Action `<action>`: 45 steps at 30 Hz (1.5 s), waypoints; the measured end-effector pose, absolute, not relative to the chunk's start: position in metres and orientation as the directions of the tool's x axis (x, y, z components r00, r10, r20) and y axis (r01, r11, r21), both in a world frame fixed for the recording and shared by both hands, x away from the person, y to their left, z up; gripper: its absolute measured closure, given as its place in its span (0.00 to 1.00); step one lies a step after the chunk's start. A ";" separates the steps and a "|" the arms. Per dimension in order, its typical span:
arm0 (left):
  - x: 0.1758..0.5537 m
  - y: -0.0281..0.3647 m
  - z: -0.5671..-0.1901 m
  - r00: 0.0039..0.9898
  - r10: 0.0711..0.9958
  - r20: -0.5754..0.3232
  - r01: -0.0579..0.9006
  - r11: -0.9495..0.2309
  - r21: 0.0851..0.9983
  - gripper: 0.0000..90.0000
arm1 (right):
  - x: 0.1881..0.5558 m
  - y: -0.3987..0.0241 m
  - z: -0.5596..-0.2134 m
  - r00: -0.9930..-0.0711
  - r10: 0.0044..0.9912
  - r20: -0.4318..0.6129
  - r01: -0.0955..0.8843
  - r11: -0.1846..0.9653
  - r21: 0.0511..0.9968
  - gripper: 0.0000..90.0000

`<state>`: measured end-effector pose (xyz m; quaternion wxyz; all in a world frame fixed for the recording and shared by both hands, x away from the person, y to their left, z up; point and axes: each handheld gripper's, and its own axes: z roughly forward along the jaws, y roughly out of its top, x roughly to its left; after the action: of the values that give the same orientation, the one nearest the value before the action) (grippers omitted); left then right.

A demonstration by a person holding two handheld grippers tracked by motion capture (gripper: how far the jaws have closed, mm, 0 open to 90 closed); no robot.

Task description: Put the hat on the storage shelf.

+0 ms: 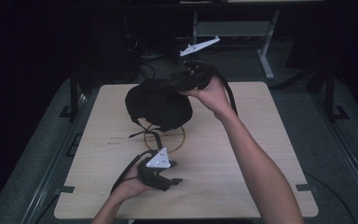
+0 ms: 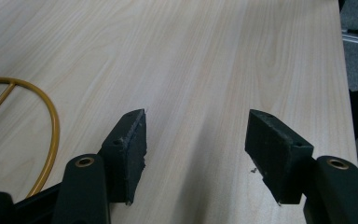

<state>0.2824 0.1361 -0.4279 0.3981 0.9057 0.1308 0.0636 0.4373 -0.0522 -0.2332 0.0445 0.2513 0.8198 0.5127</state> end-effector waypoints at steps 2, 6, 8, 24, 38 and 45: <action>0.283 0.136 -0.428 0.958 0.288 0.009 0.188 -0.648 0.738 0.42 | 0.436 -0.056 -0.233 -0.866 0.462 0.191 0.374 0.345 0.861 0.35; 0.282 0.136 -0.428 0.960 0.280 0.009 0.183 -0.649 0.738 0.41 | 0.434 -0.064 -0.232 -0.865 0.466 0.187 0.372 0.345 0.862 0.34; 0.282 0.135 -0.428 0.960 0.281 0.008 0.184 -0.651 0.736 0.41 | 0.433 -0.068 -0.232 -0.865 0.464 0.191 0.376 0.345 0.860 0.34; 0.280 0.136 -0.430 0.958 0.285 0.019 0.178 -0.648 0.740 0.40 | 0.424 -0.103 -0.238 -0.850 0.487 0.199 0.392 0.336 0.856 0.32; 0.280 0.136 -0.430 0.956 0.292 0.018 0.184 -0.648 0.739 0.39 | 0.415 -0.133 -0.253 -0.838 0.498 0.225 0.415 0.311 0.855 0.29; 0.279 0.136 -0.431 0.956 0.294 0.020 0.182 -0.643 0.744 0.39 | 0.409 -0.147 -0.258 -0.829 0.509 0.232 0.425 0.303 0.853 0.27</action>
<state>0.2795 0.1355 -0.4307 0.4016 0.9036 0.1316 0.0694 0.4092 -0.1474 -0.2581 0.0406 0.2895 0.8062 0.5144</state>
